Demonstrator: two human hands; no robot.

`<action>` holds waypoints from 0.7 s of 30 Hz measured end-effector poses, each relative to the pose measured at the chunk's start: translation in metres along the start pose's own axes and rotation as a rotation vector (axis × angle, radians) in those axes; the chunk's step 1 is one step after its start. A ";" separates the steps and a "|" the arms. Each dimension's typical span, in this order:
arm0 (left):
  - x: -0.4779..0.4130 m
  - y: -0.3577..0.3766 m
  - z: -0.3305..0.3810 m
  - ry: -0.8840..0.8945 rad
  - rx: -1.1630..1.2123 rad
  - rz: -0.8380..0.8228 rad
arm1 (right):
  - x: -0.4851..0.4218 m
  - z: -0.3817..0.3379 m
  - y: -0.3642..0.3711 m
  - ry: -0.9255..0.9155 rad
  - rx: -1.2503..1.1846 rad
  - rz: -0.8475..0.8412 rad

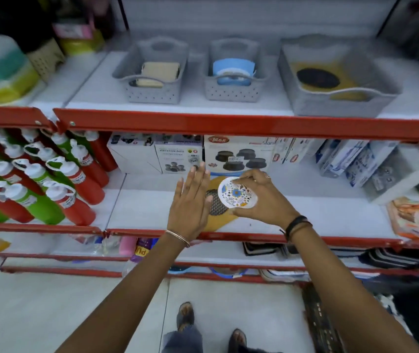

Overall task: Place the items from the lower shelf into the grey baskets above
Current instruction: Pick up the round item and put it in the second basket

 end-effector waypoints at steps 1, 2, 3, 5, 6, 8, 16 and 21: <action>-0.009 -0.013 0.008 -0.001 0.001 0.054 | 0.003 -0.009 -0.016 -0.043 -0.007 0.008; -0.018 -0.026 0.016 -0.001 0.009 0.103 | 0.005 -0.018 -0.031 -0.087 -0.012 0.019; -0.029 -0.041 0.025 0.002 0.026 0.144 | 0.007 -0.027 -0.046 -0.133 -0.010 0.040; -0.052 -0.069 0.040 0.028 0.051 0.228 | 0.006 -0.046 -0.076 -0.219 0.015 0.089; -0.061 -0.080 0.046 0.047 0.052 0.259 | 0.004 -0.054 -0.089 -0.263 0.036 0.116; -0.085 -0.105 0.056 0.088 0.045 0.313 | -0.006 -0.071 -0.119 -0.343 0.089 0.196; -0.192 -0.157 0.061 0.098 -0.090 0.189 | -0.106 -0.080 -0.195 -0.231 0.179 0.350; -0.245 -0.149 0.050 0.053 -0.076 -0.078 | -0.176 -0.058 -0.194 -0.063 0.253 0.177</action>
Point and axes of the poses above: each hand's wrist, its own x-axis away from the middle knuckle, its own y-axis out of the palm, z = x × y, the point moved 3 cm from there along -x, towards the middle knuckle, and after that the axes turned 5 degrees about -y, right-handed, at the moved point
